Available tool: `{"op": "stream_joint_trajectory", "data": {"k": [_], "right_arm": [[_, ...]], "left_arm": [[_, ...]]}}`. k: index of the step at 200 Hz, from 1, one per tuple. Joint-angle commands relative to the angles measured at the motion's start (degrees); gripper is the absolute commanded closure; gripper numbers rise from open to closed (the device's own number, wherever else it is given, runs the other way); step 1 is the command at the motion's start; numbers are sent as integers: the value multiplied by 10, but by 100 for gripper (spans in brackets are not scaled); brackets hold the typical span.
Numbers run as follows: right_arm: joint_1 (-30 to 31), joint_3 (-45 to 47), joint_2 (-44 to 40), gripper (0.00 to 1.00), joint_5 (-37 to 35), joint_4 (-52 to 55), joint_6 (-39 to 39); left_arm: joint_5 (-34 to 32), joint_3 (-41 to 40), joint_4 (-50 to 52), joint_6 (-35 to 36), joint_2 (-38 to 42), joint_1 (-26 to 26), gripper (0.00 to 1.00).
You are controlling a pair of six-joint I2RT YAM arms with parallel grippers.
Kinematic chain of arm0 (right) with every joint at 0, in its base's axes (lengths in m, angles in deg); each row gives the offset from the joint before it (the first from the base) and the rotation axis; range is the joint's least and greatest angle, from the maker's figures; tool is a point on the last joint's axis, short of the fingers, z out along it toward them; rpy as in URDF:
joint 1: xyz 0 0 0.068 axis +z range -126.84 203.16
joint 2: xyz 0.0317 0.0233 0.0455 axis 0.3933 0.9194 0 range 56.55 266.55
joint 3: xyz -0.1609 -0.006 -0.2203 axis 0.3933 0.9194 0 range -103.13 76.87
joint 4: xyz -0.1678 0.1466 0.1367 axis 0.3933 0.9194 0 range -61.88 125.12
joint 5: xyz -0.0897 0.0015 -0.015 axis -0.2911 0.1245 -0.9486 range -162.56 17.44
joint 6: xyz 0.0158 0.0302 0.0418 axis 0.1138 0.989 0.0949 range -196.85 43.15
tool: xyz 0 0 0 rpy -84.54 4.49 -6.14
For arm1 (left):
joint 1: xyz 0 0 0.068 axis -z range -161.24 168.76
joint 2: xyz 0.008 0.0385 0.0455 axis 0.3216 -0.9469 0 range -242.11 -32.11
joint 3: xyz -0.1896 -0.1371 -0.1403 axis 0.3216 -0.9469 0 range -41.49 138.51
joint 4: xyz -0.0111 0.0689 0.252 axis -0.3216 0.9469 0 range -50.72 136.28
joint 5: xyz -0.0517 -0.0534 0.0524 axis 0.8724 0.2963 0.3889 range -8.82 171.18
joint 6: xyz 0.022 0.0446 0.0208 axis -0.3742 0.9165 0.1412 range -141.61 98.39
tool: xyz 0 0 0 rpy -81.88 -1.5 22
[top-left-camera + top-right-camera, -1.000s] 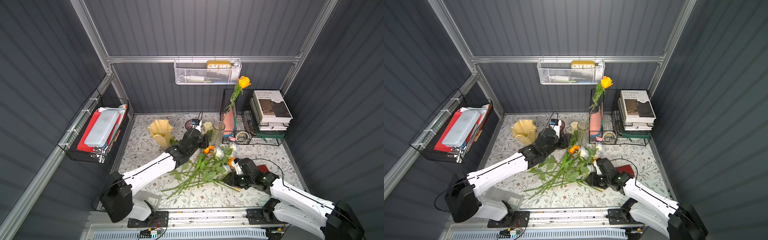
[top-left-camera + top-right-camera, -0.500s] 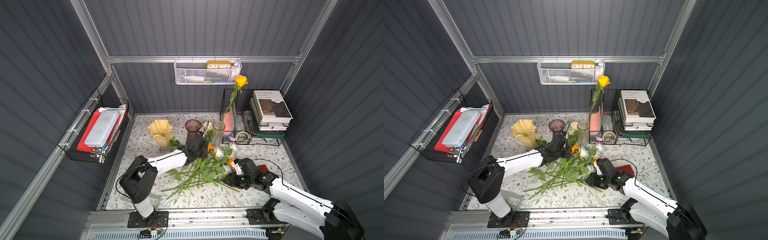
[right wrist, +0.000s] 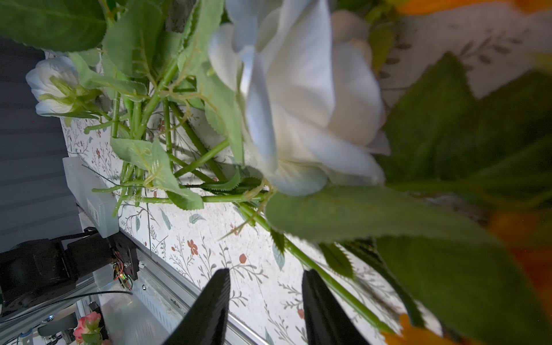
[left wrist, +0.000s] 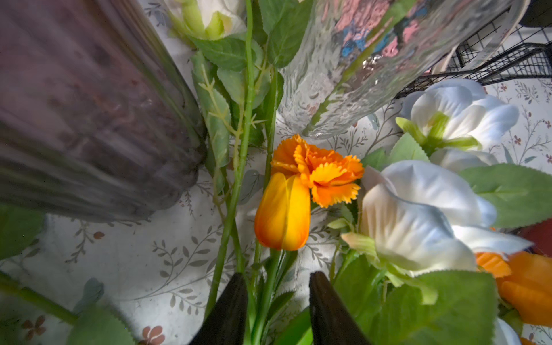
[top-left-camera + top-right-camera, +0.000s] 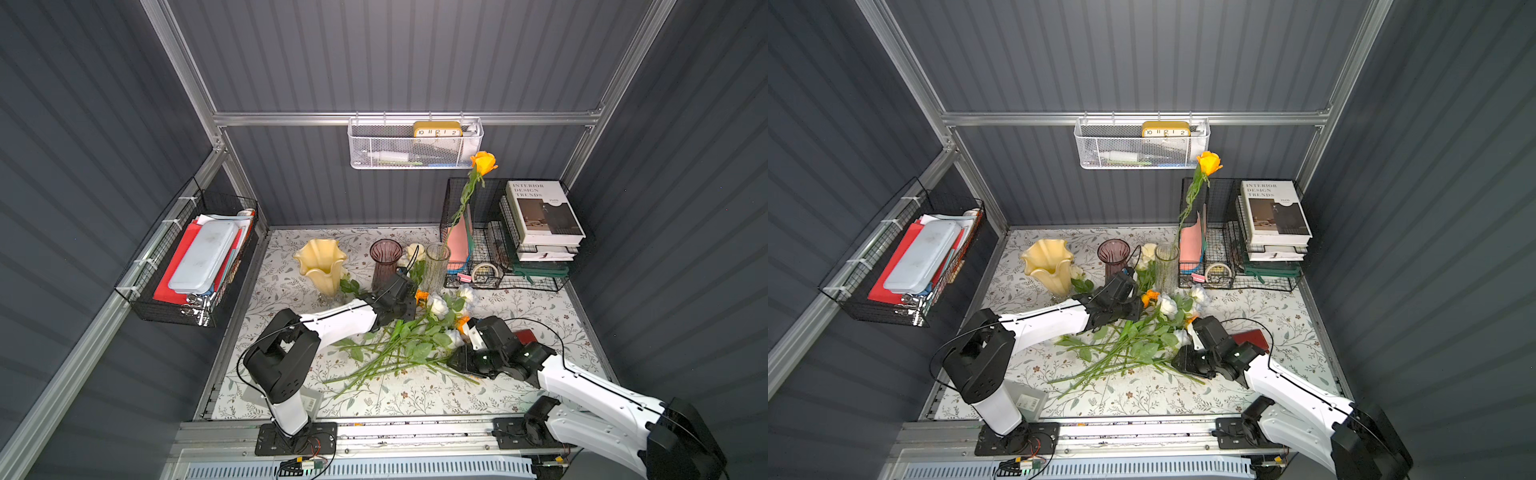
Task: Arrange the flowers in different vases according to their colors
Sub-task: Pick up the flower at the center of the board.
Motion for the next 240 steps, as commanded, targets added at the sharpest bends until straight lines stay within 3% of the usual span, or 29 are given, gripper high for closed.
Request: {"op": "stream_joint_trajectory", "data": {"k": [1, 48, 84, 106, 121, 161, 240], "right_arm": [[-2, -4, -7, 56, 0, 6, -3], [-3, -3, -1, 56, 5, 0, -3], [-4, -3, 6, 56, 7, -7, -4], [-4, -3, 14, 56, 10, -12, -5], [-4, -3, 19, 56, 13, -17, -5], [-4, -1, 24, 55, 15, -24, -4], [-4, 4, 13, 56, 15, -18, -2]], "left_arm": [[-19, -14, 29, -27, 28, -2, 62], [-8, -67, 97, -76, 93, -2, 67], [13, -99, 130, -99, 135, -1, 82], [31, -113, 138, -98, 148, -1, 84], [36, -114, 135, -97, 148, -1, 81], [9, -101, 111, -112, 117, -1, 59], [-60, -41, 105, -107, 24, -3, 59]]}}
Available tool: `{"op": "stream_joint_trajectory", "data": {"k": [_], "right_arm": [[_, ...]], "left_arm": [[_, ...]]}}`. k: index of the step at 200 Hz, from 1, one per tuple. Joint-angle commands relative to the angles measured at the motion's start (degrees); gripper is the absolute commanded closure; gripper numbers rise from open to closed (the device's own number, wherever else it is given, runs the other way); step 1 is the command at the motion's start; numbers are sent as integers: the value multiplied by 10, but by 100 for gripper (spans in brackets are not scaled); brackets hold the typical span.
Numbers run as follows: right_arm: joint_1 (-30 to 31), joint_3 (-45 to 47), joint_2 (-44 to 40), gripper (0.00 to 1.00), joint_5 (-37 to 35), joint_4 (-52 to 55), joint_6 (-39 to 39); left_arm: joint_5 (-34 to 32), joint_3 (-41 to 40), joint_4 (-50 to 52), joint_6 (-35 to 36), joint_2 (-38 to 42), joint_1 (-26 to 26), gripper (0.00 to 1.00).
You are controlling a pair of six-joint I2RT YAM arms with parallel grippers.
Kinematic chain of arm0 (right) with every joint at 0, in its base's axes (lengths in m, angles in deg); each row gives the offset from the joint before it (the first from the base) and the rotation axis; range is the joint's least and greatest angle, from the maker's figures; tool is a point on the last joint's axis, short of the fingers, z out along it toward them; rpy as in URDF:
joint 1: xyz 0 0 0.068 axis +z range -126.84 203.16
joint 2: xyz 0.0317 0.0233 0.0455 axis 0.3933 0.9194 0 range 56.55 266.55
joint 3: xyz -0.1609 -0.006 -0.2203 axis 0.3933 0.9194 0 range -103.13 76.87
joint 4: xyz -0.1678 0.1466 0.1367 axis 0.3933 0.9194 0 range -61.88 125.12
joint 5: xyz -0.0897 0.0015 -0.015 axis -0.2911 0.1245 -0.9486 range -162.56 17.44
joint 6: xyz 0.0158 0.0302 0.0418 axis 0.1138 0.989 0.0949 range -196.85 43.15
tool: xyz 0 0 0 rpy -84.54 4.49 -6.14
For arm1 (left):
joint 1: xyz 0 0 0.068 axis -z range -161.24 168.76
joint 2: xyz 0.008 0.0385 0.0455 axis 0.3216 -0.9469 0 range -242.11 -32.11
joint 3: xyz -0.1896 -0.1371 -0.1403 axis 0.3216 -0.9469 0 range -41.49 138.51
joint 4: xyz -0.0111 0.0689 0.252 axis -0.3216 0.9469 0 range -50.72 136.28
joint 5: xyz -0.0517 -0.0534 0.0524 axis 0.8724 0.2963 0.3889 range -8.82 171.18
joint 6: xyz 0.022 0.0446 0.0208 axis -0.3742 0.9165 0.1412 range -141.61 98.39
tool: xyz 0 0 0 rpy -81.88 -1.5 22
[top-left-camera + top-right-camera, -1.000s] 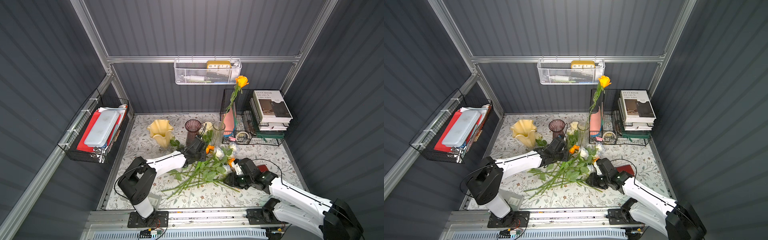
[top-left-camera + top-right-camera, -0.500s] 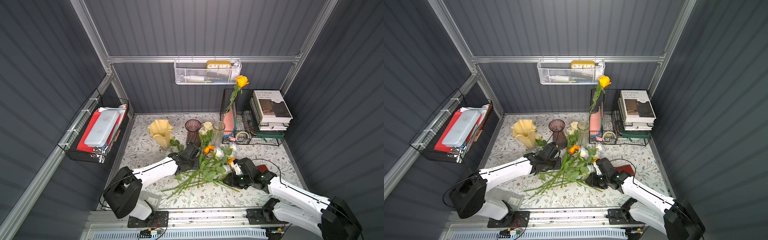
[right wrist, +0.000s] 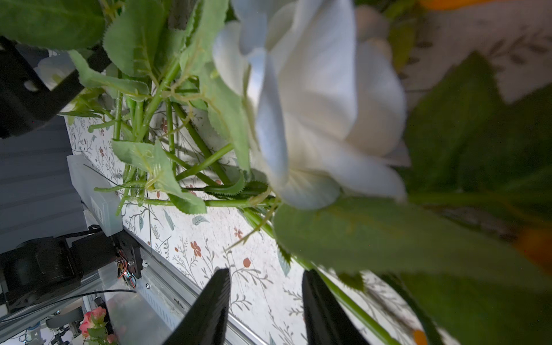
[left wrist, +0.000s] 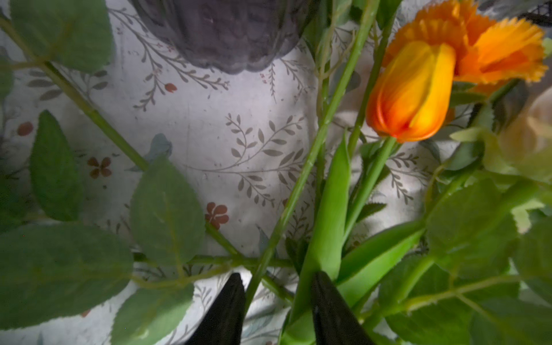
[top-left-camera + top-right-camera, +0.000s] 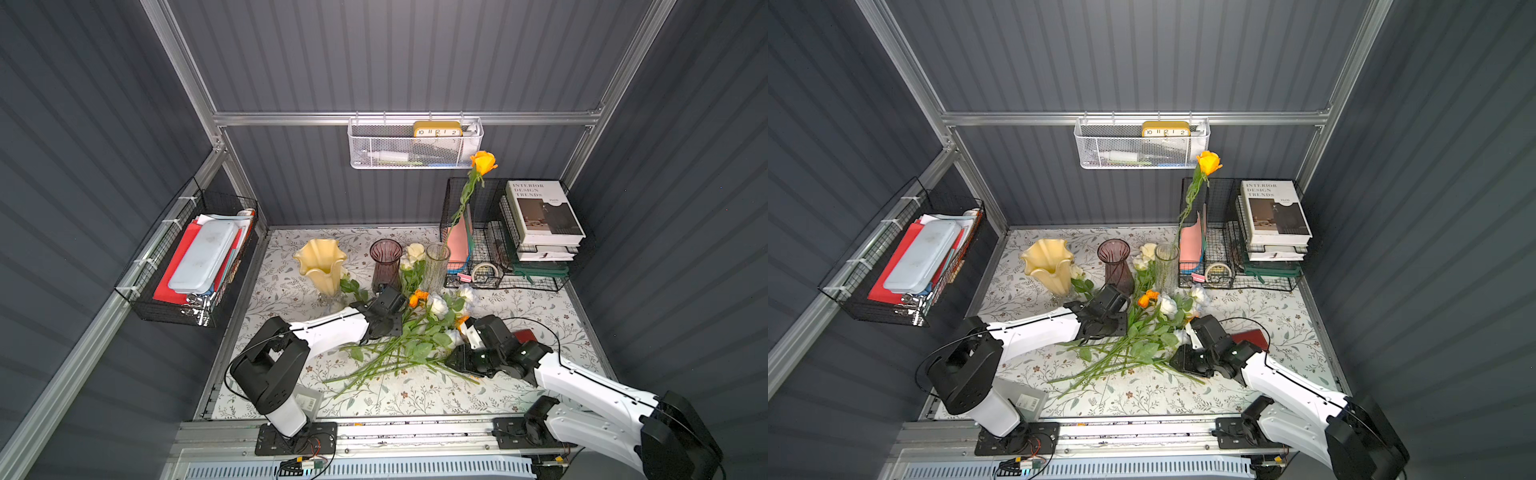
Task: Arrange the flowers in different vases according to their colors
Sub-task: Pick up the flower at the center of the board.
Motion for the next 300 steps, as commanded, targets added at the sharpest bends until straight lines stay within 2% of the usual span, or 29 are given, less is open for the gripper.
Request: {"op": "stream_joint_trajectory", "data": {"k": [1, 72, 138, 167, 222, 256, 300], "right_arm": [[-3, 4, -8, 56, 2, 4, -2], [-4, 9, -12, 56, 2, 1, -1], [-4, 4, -1, 56, 4, -4, -2], [-4, 3, -2, 56, 5, -3, -1], [-4, 7, -1, 56, 10, -5, 1], [-4, 9, 1, 56, 10, -8, 1], [-4, 10, 7, 56, 13, -15, 2]], "left_arm": [[-34, 21, 3, 1, -17, -3, 59], [-64, 18, 8, -1, -18, -7, 62], [-58, 33, -33, 27, -70, -9, 65], [-69, 44, -42, 33, -85, -10, 71], [-63, 43, -55, 44, -59, -9, 82], [-60, 35, -58, 49, -48, -9, 95], [-62, 32, -66, 62, -24, -9, 99]]}}
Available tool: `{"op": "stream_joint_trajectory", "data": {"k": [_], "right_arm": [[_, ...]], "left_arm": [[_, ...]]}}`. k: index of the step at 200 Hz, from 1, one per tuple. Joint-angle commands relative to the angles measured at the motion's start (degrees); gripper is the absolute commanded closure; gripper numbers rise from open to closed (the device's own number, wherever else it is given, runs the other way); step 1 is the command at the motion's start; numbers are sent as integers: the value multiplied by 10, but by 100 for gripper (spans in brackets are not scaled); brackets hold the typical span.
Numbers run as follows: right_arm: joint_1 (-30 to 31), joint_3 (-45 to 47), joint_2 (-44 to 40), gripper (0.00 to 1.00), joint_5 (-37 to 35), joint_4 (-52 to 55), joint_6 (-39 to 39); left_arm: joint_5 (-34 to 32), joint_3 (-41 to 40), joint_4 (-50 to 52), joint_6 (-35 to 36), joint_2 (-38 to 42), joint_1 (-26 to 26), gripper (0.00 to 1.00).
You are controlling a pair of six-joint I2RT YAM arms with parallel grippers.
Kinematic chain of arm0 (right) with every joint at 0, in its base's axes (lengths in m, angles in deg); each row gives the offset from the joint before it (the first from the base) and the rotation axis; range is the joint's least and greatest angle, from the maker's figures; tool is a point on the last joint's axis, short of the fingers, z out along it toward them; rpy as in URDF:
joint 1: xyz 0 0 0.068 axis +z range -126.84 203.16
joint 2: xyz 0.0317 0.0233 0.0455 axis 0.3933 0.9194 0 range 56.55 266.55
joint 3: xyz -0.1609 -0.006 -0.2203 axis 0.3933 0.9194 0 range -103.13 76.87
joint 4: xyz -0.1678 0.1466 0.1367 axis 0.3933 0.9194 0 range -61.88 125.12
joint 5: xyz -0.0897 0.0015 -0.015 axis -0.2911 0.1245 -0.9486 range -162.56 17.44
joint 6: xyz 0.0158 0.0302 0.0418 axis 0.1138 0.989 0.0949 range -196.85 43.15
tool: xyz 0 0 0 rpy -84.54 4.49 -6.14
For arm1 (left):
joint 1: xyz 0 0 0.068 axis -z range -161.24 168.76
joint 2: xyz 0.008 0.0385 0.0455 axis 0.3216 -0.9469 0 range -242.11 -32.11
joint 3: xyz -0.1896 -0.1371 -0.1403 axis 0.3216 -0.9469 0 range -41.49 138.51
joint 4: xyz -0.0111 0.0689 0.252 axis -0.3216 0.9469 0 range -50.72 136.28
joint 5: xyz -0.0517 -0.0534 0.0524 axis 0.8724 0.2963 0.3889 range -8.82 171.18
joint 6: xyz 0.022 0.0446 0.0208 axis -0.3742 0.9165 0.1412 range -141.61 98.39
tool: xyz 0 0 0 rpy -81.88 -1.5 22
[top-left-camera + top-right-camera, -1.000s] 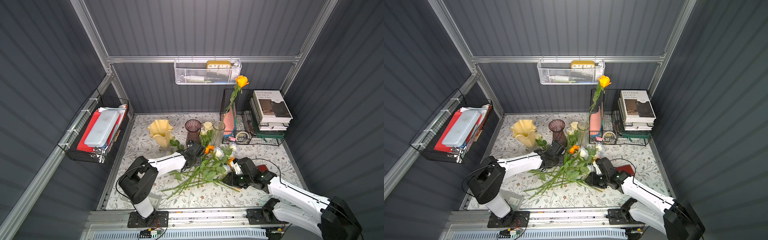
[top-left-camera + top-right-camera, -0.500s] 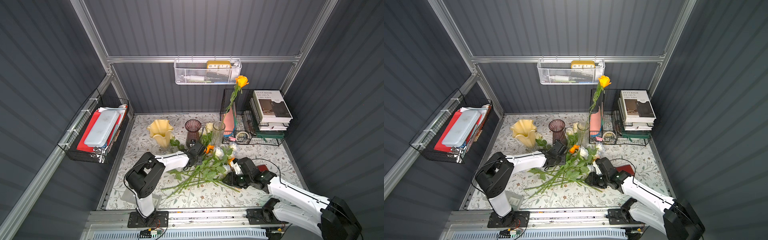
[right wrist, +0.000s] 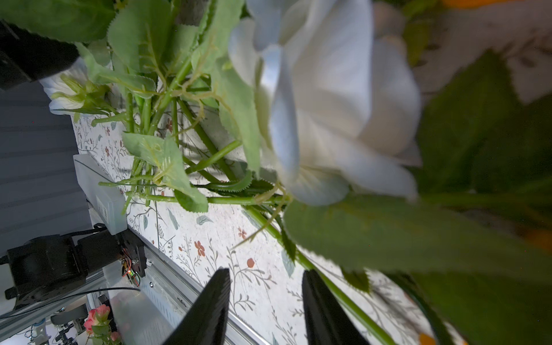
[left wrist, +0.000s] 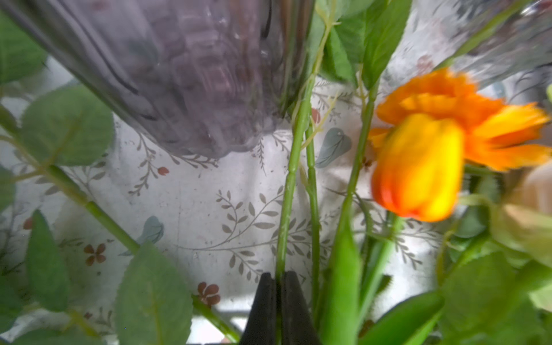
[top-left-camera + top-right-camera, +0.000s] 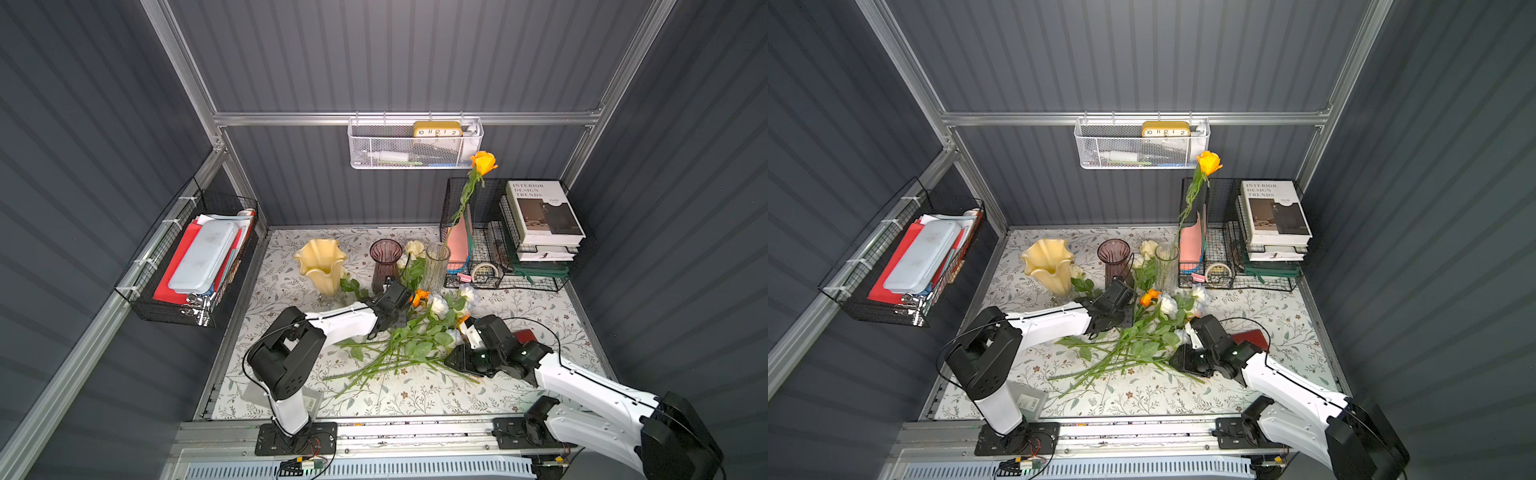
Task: Arrange the flowers in different vases according to their colors
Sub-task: Pick up the flower at the center of the board.
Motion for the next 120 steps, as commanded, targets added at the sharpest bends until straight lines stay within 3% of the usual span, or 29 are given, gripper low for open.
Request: {"op": "stream_joint_trajectory", "data": {"k": [1, 120], "right_arm": [[-2, 7, 7, 56, 6, -7, 2], [-2, 2, 36, 56, 13, -29, 3]], "left_arm": [[-18, -4, -7, 13, 26, -5, 99], [-53, 4, -37, 95, 150, 17, 100]]}}
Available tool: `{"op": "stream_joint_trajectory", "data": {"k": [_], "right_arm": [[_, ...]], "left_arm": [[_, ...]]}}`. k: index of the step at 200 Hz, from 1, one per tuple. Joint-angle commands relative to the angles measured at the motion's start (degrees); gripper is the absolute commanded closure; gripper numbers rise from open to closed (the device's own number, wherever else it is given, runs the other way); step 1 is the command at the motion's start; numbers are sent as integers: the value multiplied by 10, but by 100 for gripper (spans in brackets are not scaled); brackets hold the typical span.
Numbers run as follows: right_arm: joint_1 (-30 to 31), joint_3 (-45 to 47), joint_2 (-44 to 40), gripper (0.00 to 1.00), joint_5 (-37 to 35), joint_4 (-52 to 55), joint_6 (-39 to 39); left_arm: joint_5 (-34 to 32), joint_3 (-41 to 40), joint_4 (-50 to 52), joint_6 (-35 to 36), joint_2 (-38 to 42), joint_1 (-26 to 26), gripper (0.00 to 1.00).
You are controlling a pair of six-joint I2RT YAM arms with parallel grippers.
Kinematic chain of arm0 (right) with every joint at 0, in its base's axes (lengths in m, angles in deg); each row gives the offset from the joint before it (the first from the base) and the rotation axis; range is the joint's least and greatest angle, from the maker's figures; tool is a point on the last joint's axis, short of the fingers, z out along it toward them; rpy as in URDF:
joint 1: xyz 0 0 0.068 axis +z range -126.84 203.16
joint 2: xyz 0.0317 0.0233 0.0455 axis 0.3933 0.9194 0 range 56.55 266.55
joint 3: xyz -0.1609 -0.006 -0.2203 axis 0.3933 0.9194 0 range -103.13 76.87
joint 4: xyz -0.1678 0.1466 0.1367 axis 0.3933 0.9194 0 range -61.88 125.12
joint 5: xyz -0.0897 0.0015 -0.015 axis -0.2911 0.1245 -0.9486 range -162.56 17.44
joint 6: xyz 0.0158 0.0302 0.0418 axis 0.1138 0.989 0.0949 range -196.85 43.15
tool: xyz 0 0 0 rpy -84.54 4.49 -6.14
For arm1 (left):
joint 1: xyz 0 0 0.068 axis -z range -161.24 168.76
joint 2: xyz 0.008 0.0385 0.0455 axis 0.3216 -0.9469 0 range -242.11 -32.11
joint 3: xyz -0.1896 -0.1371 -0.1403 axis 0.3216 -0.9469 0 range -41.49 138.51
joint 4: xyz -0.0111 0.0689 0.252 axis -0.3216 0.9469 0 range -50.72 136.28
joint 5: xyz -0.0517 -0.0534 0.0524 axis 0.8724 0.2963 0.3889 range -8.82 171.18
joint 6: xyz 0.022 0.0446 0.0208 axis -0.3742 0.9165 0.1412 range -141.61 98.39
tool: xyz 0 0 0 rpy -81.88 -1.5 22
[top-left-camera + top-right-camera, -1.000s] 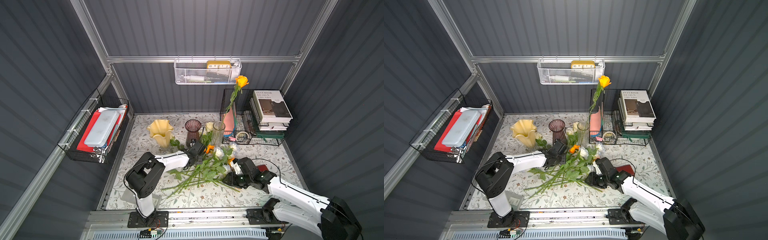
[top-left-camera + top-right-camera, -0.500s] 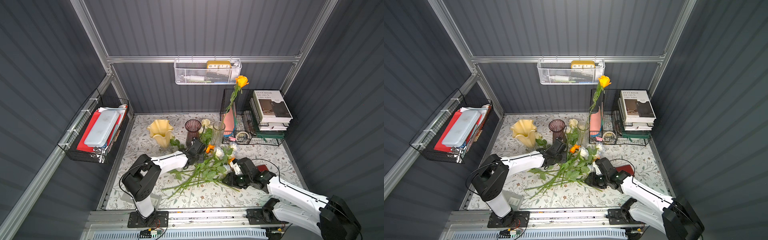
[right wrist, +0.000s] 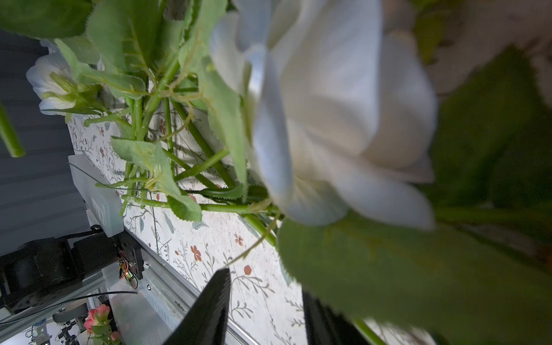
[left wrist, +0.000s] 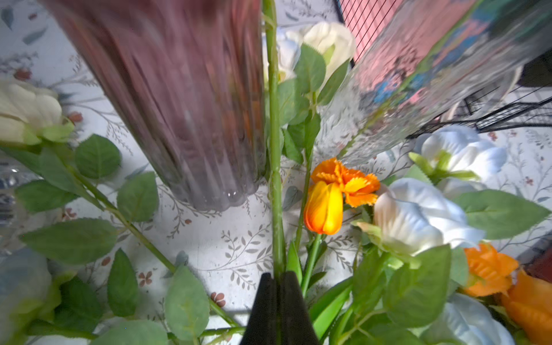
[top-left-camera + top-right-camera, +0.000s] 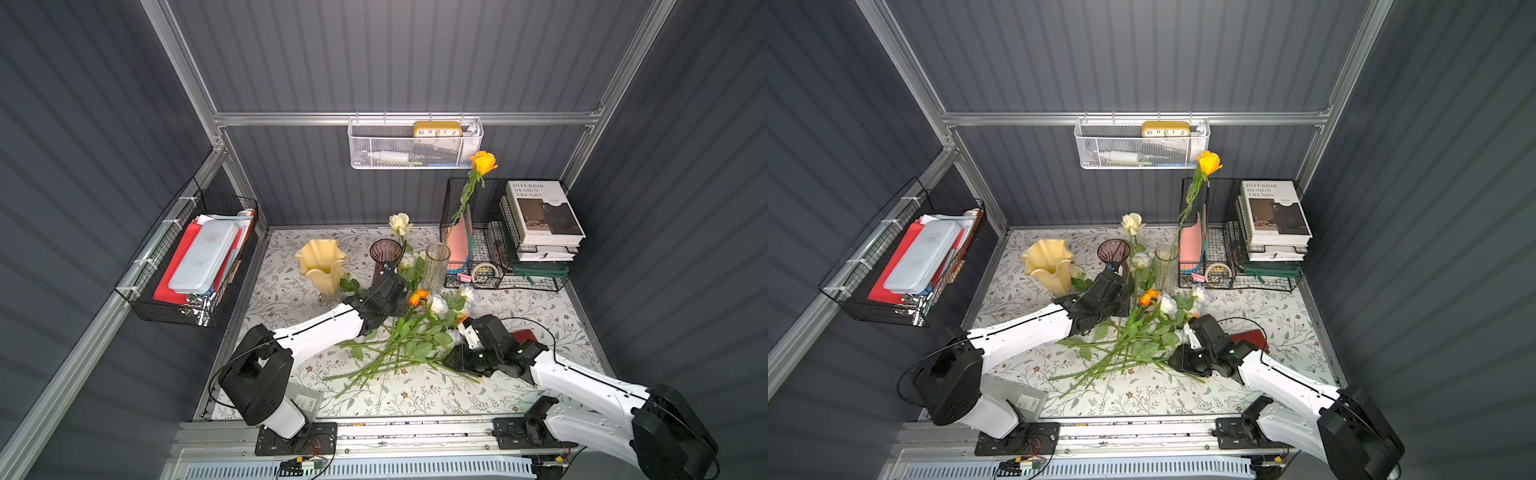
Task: Arrange the flowers in different vases according to their colors
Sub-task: Pick up the flower at the center of the board, then insert the flower into the vase.
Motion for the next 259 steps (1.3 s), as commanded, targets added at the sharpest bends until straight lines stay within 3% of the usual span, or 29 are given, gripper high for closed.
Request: {"op": "stream_joint_trajectory", "data": {"k": [1, 65, 131, 168, 201, 259], "right_arm": [[-2, 1, 6, 56, 7, -5, 2], [-2, -1, 13, 56, 6, -9, 1], [-2, -11, 32, 56, 7, -12, -7], [-2, -15, 50, 56, 13, -21, -11], [-2, -18, 68, 56, 18, -31, -13], [-2, -19, 95, 56, 22, -38, -17]], "left_arm": [[-31, 9, -13, 34, 35, 12, 100], [-92, -1, -59, 79, 117, 82, 100], [-188, 12, -149, 158, 176, 90, 100], [-262, -8, -343, 298, 211, 91, 100], [-282, -19, -586, 462, 174, 73, 100], [-215, 21, -787, 537, 30, -29, 100]]}}
